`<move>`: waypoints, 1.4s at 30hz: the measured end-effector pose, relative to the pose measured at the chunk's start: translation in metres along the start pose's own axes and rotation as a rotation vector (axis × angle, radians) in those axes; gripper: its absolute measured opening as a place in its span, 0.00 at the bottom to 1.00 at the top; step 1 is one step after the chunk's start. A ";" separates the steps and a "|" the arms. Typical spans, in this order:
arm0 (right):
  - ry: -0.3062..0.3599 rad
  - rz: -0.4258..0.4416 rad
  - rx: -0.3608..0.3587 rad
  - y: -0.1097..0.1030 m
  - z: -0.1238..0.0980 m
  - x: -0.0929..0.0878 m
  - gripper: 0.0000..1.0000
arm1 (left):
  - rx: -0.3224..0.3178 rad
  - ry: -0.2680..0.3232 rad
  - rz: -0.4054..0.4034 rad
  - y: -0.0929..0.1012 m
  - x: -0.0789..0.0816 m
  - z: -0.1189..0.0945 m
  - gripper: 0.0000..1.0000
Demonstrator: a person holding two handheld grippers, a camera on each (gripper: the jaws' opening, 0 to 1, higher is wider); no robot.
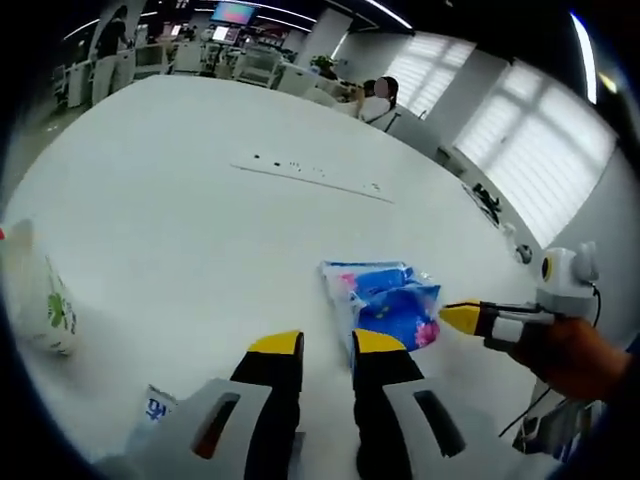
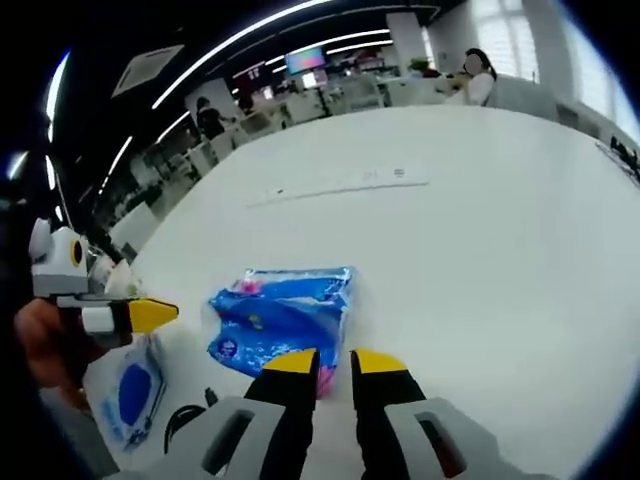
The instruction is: Arrange the tabletop items into an orderly group along one side of the table until the central work area is clear of visible clutter.
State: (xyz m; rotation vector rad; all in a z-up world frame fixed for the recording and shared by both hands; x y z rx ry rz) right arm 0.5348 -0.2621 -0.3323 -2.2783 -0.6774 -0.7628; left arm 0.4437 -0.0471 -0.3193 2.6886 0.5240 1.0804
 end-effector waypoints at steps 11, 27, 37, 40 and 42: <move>-0.001 -0.029 0.001 -0.018 -0.013 -0.006 0.11 | 0.035 0.044 -0.039 -0.018 -0.012 -0.037 0.15; -0.008 -0.070 0.020 -0.034 -0.027 -0.009 0.12 | 0.108 0.074 -0.131 -0.058 -0.041 -0.090 0.14; -0.021 -0.089 0.034 -0.040 -0.027 -0.012 0.12 | 0.128 0.077 -0.146 -0.073 -0.055 -0.110 0.13; -0.029 -0.101 0.040 -0.045 -0.023 -0.015 0.12 | 0.134 0.075 -0.147 -0.075 -0.061 -0.117 0.13; -0.032 -0.107 0.046 -0.053 -0.024 -0.019 0.11 | 0.133 0.072 -0.152 -0.076 -0.065 -0.122 0.13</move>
Point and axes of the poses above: the point that each gripper's makers call its tool centre point, and the gripper's own axes: z roughly forward along the fingers, y roughly to its right, x roughly out of its top, the point moved 8 cm from there along -z, roughly backward along the fingers, and after that the axes turned 11 degrees about x, right-handed, at the moved point
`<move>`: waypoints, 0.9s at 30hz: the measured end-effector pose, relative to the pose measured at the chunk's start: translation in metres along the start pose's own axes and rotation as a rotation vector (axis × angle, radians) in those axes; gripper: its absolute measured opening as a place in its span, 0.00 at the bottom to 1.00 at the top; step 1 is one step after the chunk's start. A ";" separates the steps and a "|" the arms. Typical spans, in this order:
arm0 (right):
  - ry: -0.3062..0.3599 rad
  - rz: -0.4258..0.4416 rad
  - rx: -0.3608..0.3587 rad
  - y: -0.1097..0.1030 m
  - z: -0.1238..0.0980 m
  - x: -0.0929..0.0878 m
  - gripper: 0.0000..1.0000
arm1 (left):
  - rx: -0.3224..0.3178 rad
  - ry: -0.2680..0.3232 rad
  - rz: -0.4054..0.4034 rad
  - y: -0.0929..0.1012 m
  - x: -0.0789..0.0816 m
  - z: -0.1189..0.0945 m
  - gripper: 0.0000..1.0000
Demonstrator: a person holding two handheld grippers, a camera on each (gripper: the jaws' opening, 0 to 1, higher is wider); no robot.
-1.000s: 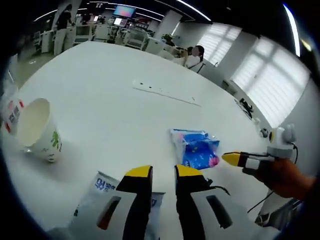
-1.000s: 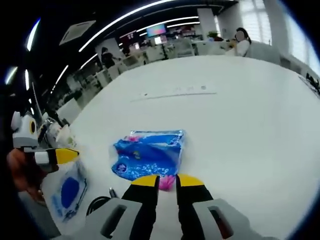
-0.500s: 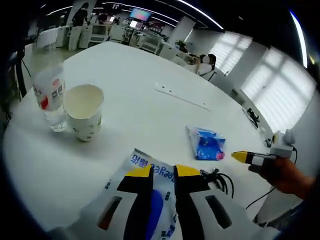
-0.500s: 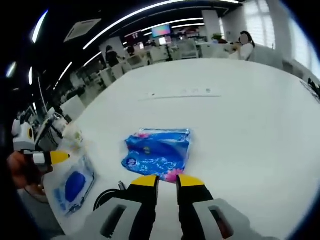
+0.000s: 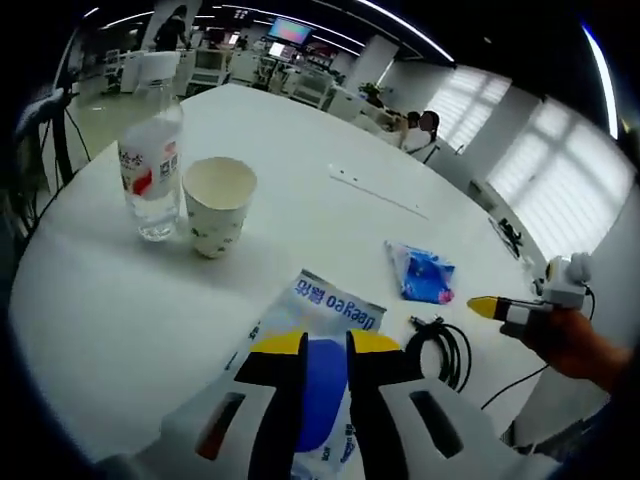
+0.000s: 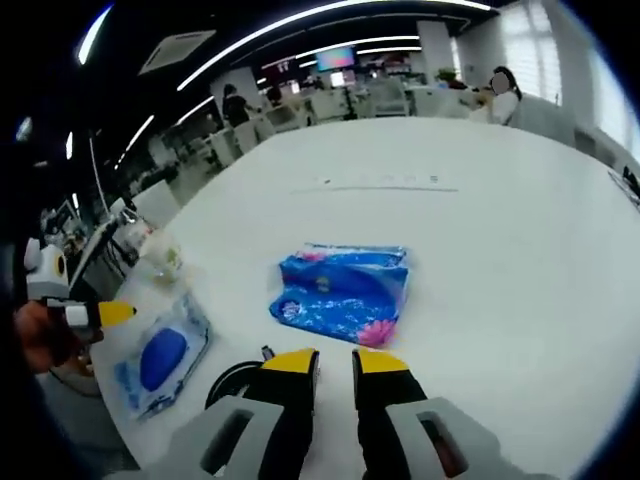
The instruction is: Arrange the tabletop items into an orderly group along one side of the table until the central work area is clear of visible clutter.
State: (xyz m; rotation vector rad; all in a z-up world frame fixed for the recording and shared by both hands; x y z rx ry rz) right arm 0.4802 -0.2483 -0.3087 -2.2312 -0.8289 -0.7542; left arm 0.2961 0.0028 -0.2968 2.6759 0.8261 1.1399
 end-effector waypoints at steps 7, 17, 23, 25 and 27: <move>-0.013 -0.020 0.028 -0.017 0.003 -0.008 0.12 | 0.006 -0.002 0.004 -0.010 -0.008 -0.016 0.13; -0.059 -0.065 0.084 -0.061 0.008 -0.031 0.12 | 0.011 -0.007 -0.018 -0.026 -0.017 -0.033 0.12; -0.079 -0.079 0.111 -0.085 0.012 -0.041 0.12 | 0.043 -0.021 0.028 -0.032 -0.032 -0.052 0.11; -0.087 -0.089 0.118 -0.087 0.015 -0.041 0.13 | 0.042 -0.029 0.043 -0.033 -0.038 -0.056 0.11; -0.091 -0.092 0.122 -0.093 0.015 -0.044 0.13 | 0.037 -0.037 0.046 -0.035 -0.044 -0.059 0.12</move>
Point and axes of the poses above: the point that each gripper's makers call its tool centre point, and the gripper's own axes: z roughly forward along the fingers, y roughly to its right, x roughly out of its top, the point moved 8 cm from there along -z, roughly backward along the fingers, and after that the axes turned 11 degrees about x, right-handed, at the moved point
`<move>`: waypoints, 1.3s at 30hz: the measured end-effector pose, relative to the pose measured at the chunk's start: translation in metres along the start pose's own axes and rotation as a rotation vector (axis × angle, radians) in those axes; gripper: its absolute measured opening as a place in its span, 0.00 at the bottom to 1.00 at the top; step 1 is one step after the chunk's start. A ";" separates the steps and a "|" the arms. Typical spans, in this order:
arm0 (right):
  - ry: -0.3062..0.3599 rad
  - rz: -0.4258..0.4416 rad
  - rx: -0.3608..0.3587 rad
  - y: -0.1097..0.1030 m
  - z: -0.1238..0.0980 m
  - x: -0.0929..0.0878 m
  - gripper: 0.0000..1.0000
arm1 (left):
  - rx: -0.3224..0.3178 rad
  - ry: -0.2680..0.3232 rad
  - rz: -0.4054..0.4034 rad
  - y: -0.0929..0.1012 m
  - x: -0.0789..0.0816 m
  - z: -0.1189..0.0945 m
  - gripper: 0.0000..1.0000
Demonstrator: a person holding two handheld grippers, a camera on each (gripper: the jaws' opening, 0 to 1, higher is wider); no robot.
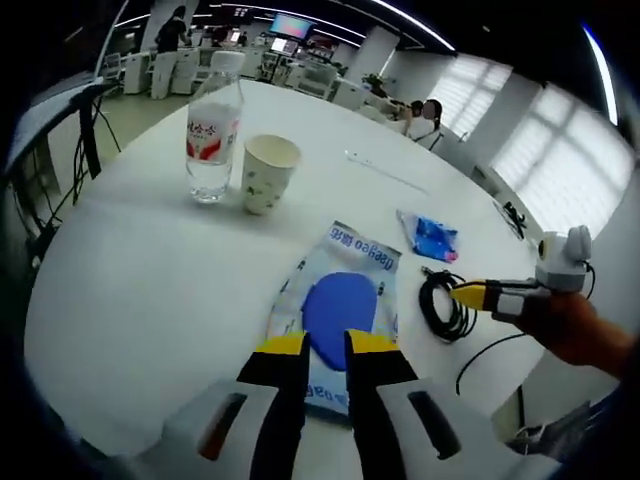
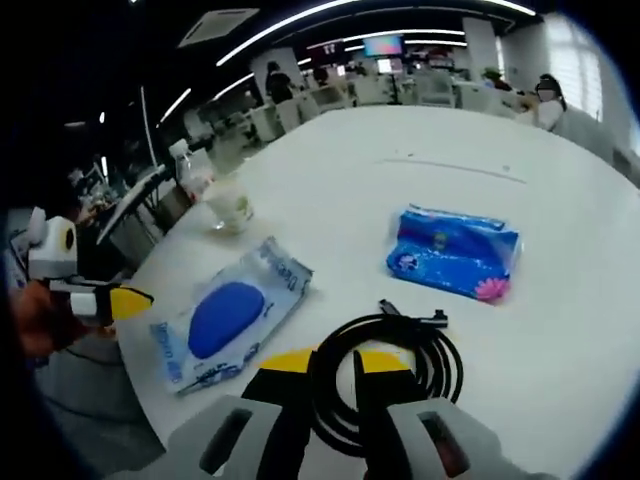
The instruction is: Arrange the tabletop items into an orderly group along one side of the table until the central work area is clear of visible clutter.
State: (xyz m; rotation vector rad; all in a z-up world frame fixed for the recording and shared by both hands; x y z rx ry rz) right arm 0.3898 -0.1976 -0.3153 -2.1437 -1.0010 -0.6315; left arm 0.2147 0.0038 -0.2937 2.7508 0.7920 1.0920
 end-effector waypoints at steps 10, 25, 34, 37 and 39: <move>-0.021 -0.013 0.019 -0.021 0.003 -0.012 0.14 | 0.015 -0.029 -0.007 -0.013 -0.019 -0.014 0.13; -0.011 -0.001 0.020 -0.044 -0.015 -0.032 0.15 | 0.000 -0.117 -0.180 -0.023 -0.049 -0.010 0.18; -0.013 0.024 0.011 -0.044 -0.019 -0.044 0.15 | -0.034 -0.153 -0.215 -0.011 -0.058 -0.002 0.19; -0.009 0.041 0.006 -0.046 -0.022 -0.050 0.15 | -0.042 -0.160 -0.221 -0.008 -0.059 0.000 0.19; -0.003 0.055 0.000 -0.047 -0.025 -0.053 0.15 | -0.047 -0.166 -0.221 -0.007 -0.060 0.003 0.19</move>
Point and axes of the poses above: the point that each gripper's makers call its tool centre point, and the gripper's own axes: z roughly forward along the fingers, y roughly to its right, x roughly out of its top, the point moved 8 cm from there along -z, roughly backward along the fingers, and after that the axes turned 11 degrees about x, right-handed, at the moved point
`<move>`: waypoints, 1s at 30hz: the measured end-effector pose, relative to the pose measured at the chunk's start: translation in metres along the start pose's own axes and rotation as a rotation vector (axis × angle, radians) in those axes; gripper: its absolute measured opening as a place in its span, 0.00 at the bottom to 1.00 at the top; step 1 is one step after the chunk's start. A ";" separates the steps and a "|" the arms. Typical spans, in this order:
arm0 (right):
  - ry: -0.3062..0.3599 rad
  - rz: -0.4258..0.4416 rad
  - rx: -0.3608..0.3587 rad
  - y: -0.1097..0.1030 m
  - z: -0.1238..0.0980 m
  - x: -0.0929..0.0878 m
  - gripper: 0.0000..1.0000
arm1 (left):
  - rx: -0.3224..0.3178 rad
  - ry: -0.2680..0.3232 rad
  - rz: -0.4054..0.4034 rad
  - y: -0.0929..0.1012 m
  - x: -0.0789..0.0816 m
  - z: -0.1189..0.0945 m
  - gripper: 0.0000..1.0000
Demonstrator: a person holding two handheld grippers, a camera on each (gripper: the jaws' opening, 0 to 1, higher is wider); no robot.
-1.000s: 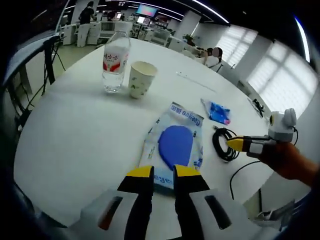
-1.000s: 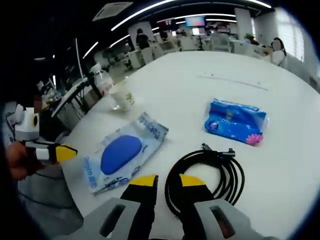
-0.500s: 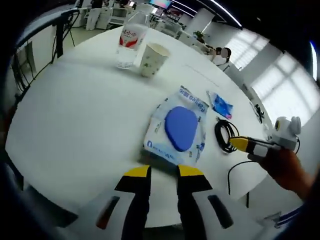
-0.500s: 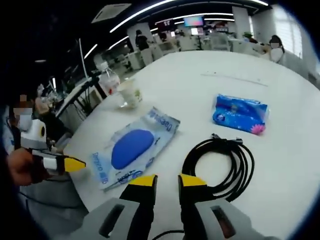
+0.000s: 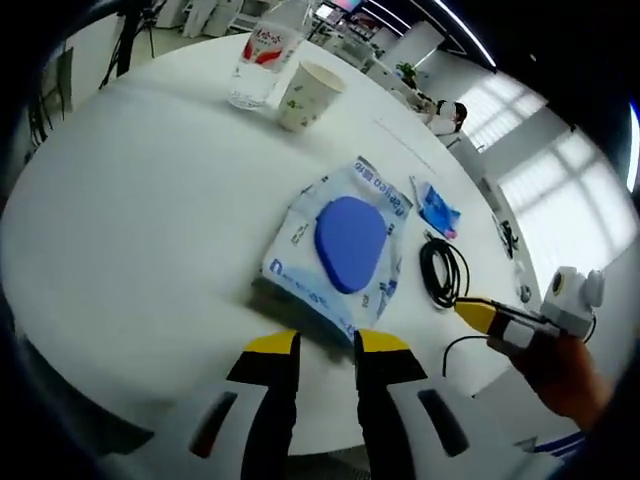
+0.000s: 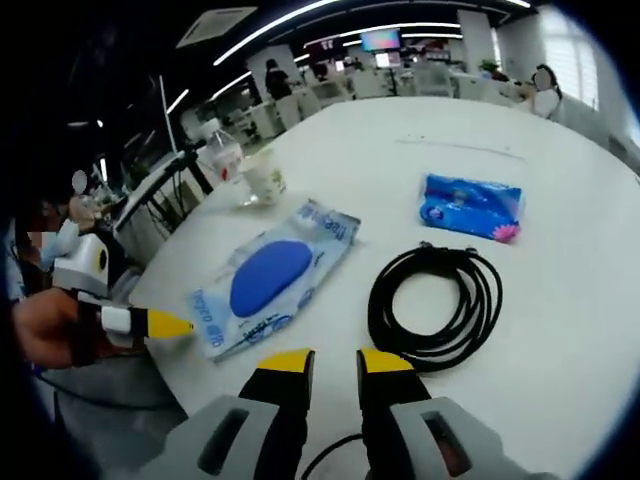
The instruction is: Arrange the tabletop items into an orderly group along one side of the table until the central work area is clear of visible clutter.
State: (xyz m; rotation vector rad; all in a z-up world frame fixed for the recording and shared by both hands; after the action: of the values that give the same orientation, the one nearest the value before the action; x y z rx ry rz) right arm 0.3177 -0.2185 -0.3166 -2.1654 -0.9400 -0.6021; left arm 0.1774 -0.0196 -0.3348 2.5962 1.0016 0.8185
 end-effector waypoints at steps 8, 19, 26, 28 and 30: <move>0.024 0.041 -0.014 0.000 -0.008 -0.004 0.15 | -0.010 -0.018 0.041 0.007 -0.002 0.011 0.19; 0.034 0.078 -0.037 -0.002 -0.019 -0.017 0.15 | -0.025 -0.034 0.065 0.009 -0.005 0.022 0.17; 0.037 0.090 -0.047 -0.003 -0.023 -0.022 0.14 | -0.032 -0.048 0.062 0.008 -0.008 0.020 0.09; 0.037 0.094 -0.049 -0.002 -0.023 -0.023 0.14 | -0.028 -0.047 0.077 0.007 -0.007 0.019 0.07; 0.037 0.097 -0.050 0.000 -0.022 -0.023 0.14 | -0.026 -0.042 0.085 0.004 -0.006 0.018 0.05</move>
State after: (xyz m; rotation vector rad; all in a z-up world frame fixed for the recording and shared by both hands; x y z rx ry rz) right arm 0.2997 -0.2452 -0.3168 -2.2227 -0.8027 -0.6221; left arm 0.1863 -0.0275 -0.3503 2.6378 0.8693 0.7880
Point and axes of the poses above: the point that each gripper's makers call its tool centre point, and the gripper's own axes: z roughly forward along the fingers, y roughly to its right, x roughly out of its top, the point moved 8 cm from there along -z, roughly backward along the fingers, and after that the axes turned 11 degrees about x, right-handed, at the moved point
